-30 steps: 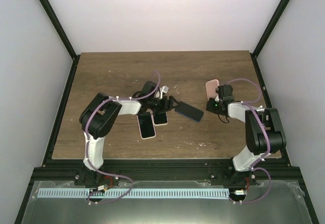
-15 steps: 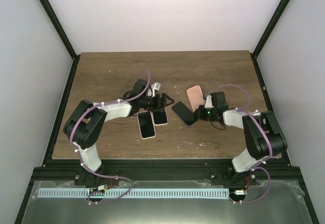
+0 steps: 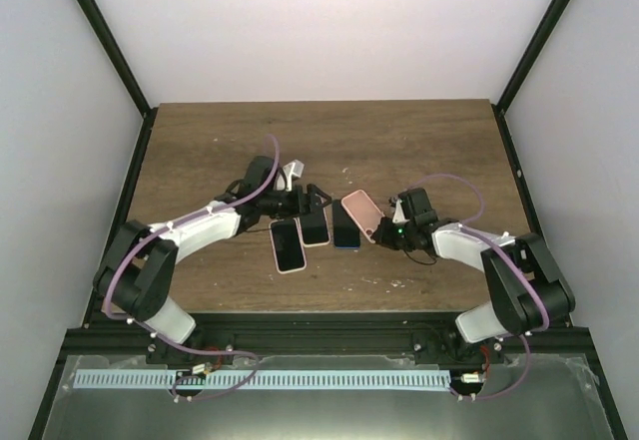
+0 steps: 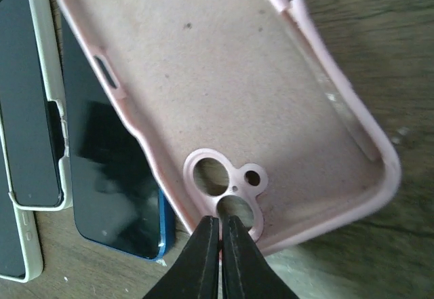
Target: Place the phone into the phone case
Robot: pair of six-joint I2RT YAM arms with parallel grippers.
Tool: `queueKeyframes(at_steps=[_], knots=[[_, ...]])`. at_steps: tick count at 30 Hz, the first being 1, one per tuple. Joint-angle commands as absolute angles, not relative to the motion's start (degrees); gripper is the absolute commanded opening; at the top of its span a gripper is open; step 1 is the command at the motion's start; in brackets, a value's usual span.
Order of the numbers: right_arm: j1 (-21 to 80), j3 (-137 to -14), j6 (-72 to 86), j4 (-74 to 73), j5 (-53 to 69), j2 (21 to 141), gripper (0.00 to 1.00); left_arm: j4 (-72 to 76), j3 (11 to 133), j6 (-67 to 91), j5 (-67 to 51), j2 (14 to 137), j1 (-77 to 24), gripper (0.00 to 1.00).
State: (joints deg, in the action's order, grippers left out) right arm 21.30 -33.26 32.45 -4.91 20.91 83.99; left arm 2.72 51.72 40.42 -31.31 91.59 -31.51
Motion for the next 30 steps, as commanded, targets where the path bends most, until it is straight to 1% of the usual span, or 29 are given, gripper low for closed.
queueKeyframes(at_steps=[1,4,5,6,10,16,20,24,30], knots=[[21.8,-31.9,37.0,-9.7,15.7,79.6,0.04,-2.4,50.7,37.3,-28.9,86.6,-31.1,0.86],[21.8,-29.5,38.5,-7.1,17.0,77.9,0.05,-4.4,50.5,36.6,-28.1,84.3,-31.0,0.87],[21.8,-29.7,37.2,-7.6,16.0,78.2,0.09,-5.3,50.4,36.3,-27.7,83.6,-31.1,0.87],[21.8,-30.7,35.8,-8.6,15.0,78.5,0.14,-5.8,50.3,36.0,-27.3,82.9,-31.0,0.87],[22.1,-36.0,29.0,-12.7,11.3,78.5,0.25,-6.6,49.1,35.3,-26.9,79.2,-30.8,0.87],[22.1,-44.4,22.4,-18.4,1.5,82.5,0.34,-10.6,47.8,32.5,-26.1,72.9,-30.8,0.87],[22.1,-49.6,19.3,-19.6,-0.5,88.8,0.34,-14.1,47.5,31.4,-26.1,69.1,-30.8,0.91],[22.1,-51.9,16.6,-17.1,1.7,92.6,0.33,-16.9,47.0,30.2,-24.5,64.8,-30.8,1.0],[22.1,-53.7,14.3,-17.4,2.0,97.5,0.27,-21.1,47.4,28.3,-24.0,61.3,-30.8,1.0]])
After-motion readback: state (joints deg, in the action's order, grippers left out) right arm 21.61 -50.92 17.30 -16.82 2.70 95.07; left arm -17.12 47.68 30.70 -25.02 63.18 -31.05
